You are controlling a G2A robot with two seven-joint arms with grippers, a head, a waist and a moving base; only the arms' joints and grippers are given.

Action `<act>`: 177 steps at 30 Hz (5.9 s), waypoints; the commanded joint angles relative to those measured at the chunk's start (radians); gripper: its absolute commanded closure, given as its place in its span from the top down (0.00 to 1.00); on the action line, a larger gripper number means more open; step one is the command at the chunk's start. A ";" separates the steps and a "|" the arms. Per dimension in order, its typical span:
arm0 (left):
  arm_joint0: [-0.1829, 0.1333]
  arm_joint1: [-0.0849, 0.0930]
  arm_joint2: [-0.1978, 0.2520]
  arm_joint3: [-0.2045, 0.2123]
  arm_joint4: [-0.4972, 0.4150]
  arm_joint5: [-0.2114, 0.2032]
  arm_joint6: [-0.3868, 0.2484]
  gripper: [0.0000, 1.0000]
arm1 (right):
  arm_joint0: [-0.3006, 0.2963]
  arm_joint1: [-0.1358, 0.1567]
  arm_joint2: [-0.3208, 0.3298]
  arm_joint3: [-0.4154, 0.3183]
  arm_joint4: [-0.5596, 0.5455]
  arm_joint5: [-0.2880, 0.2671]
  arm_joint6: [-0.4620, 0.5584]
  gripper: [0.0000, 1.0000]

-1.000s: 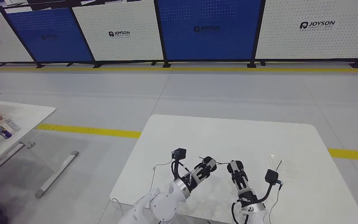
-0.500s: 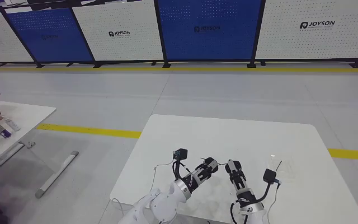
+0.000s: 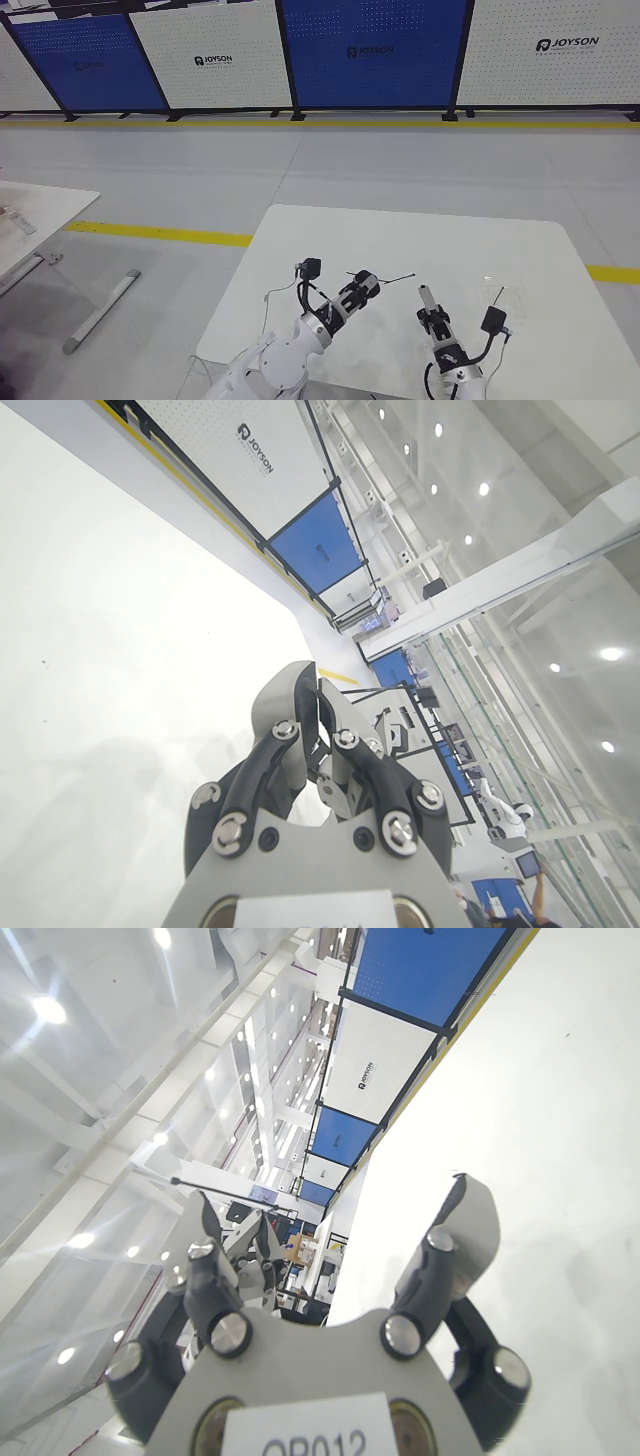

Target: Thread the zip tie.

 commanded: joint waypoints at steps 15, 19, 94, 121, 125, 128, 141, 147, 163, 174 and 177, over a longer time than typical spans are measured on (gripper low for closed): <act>0.003 -0.003 -0.007 -0.009 -0.077 0.016 -0.001 0.00 | 0.015 0.016 0.008 0.012 -0.402 0.049 -0.054 1.00; 0.004 -0.004 -0.005 -0.027 -0.099 0.031 -0.007 0.00 | 0.018 0.018 -0.003 0.026 -0.473 0.039 -0.073 1.00; -0.031 -0.015 0.043 -0.014 -0.196 0.081 -0.051 0.00 | 0.088 0.056 -0.020 0.044 -0.879 -0.101 -0.009 0.33; -0.039 -0.016 0.065 -0.002 -0.171 0.087 -0.049 0.00 | 0.103 0.060 -0.037 0.030 -0.884 -0.092 -0.017 0.00; -0.038 -0.016 0.066 -0.002 -0.171 0.087 -0.048 0.00 | 0.104 0.061 -0.037 0.034 -0.883 -0.091 -0.018 0.00; -0.039 -0.017 0.066 -0.001 -0.175 0.084 -0.047 0.00 | 0.105 0.062 -0.037 0.038 -0.881 -0.090 -0.018 0.00; -0.035 -0.016 0.063 -0.009 -0.193 0.054 -0.057 0.00 | 0.113 0.063 -0.046 0.053 -0.879 -0.081 -0.010 0.00; -0.034 -0.015 0.055 -0.009 -0.209 0.034 -0.058 0.00 | 0.114 0.064 -0.049 0.053 -0.887 -0.079 0.002 0.00; -0.037 -0.014 0.054 0.002 -0.203 0.052 -0.053 0.00 | 0.099 0.070 -0.038 0.043 -0.877 -0.092 -0.022 0.32; -0.035 -0.014 0.060 0.005 -0.193 0.053 -0.051 0.00 | 0.085 0.074 -0.029 0.013 -0.881 -0.091 -0.035 0.23; -0.033 -0.014 0.060 0.004 -0.190 0.053 -0.051 0.00 | 0.089 0.074 -0.032 0.013 -0.881 -0.086 -0.031 0.22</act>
